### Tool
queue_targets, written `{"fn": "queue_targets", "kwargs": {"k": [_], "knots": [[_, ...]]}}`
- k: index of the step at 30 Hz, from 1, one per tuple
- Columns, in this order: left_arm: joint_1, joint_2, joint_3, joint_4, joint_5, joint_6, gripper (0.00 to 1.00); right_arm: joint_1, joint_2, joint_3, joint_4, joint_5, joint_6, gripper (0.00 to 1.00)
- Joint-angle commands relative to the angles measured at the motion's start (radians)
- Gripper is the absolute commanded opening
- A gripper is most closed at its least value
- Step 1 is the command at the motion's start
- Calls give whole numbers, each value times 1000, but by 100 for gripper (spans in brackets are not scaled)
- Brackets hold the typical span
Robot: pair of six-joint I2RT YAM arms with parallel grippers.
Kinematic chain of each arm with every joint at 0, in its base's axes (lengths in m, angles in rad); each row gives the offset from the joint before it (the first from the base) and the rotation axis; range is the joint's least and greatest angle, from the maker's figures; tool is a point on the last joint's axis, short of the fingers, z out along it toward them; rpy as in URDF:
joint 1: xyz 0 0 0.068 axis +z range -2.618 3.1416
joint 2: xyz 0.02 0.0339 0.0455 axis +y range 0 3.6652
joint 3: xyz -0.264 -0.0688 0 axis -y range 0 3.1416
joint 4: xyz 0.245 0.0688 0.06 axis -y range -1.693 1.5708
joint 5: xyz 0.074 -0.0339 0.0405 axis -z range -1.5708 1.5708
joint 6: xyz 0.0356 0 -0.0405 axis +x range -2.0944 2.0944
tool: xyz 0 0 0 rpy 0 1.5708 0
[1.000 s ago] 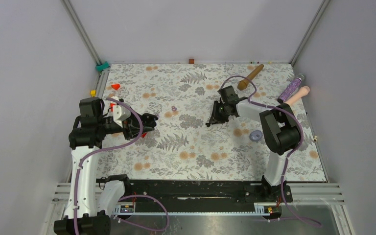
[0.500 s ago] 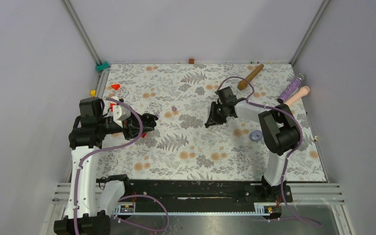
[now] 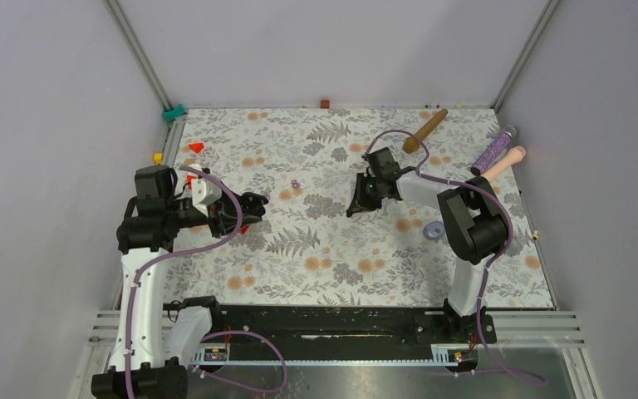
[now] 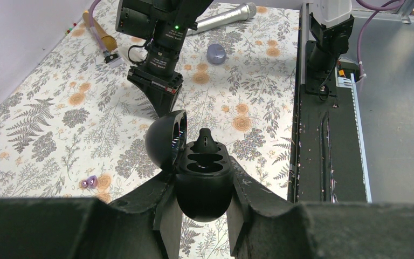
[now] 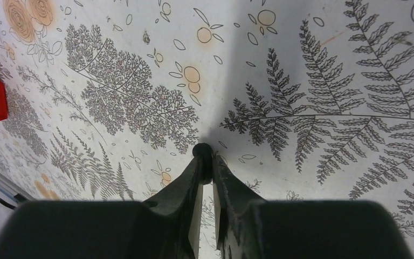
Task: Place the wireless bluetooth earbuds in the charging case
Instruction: Pick up the earbud from the center of the board.
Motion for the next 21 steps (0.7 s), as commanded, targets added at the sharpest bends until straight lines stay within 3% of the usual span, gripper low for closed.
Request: {"fn": "queue_targets", "kwargs": {"k": [1, 21], "knots": [[8, -7, -12, 29, 42, 20, 0, 16, -23, 3, 1, -24, -17, 16], [8, -12, -17, 28, 54, 28, 0, -7, -154, 84, -44, -54, -62, 13]]}}
